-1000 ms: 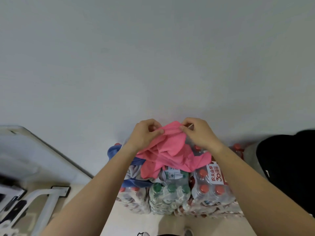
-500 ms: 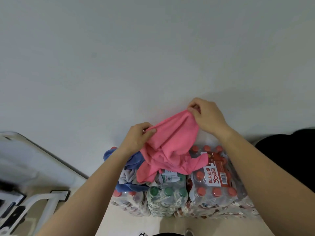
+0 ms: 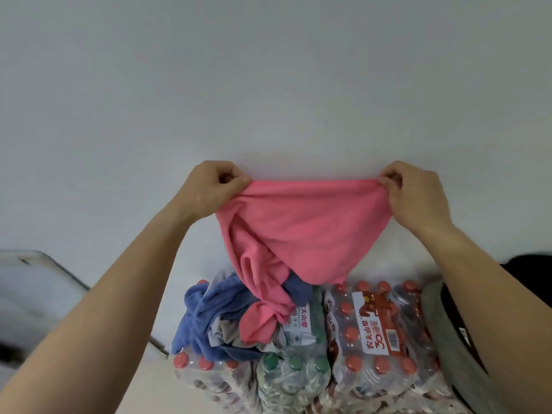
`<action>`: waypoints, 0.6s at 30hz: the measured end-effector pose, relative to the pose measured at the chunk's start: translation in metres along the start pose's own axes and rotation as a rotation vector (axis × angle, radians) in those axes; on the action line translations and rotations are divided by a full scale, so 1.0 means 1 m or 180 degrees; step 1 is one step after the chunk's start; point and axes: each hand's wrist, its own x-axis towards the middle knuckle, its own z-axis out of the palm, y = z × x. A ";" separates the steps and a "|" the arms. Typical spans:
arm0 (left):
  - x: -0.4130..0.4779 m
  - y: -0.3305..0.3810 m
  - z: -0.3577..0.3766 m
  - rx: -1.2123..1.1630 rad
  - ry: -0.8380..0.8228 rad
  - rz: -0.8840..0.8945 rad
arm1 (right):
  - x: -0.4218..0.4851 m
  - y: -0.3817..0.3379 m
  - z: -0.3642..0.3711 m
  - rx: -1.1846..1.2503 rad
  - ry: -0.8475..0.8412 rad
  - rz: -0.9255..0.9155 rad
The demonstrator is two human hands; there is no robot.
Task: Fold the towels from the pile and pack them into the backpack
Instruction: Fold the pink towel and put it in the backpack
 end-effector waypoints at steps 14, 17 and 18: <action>-0.047 -0.021 0.091 -0.0187 -0.0302 0.0264 | -0.067 -0.070 0.090 0.0711 -0.1937 -0.0515; -0.052 -0.025 0.094 -0.0184 -0.0264 0.0205 | -0.067 -0.074 0.099 0.0550 -0.1986 -0.0547; -0.053 -0.027 0.092 -0.0155 -0.0244 0.0165 | -0.065 -0.072 0.099 0.0523 -0.1905 -0.0534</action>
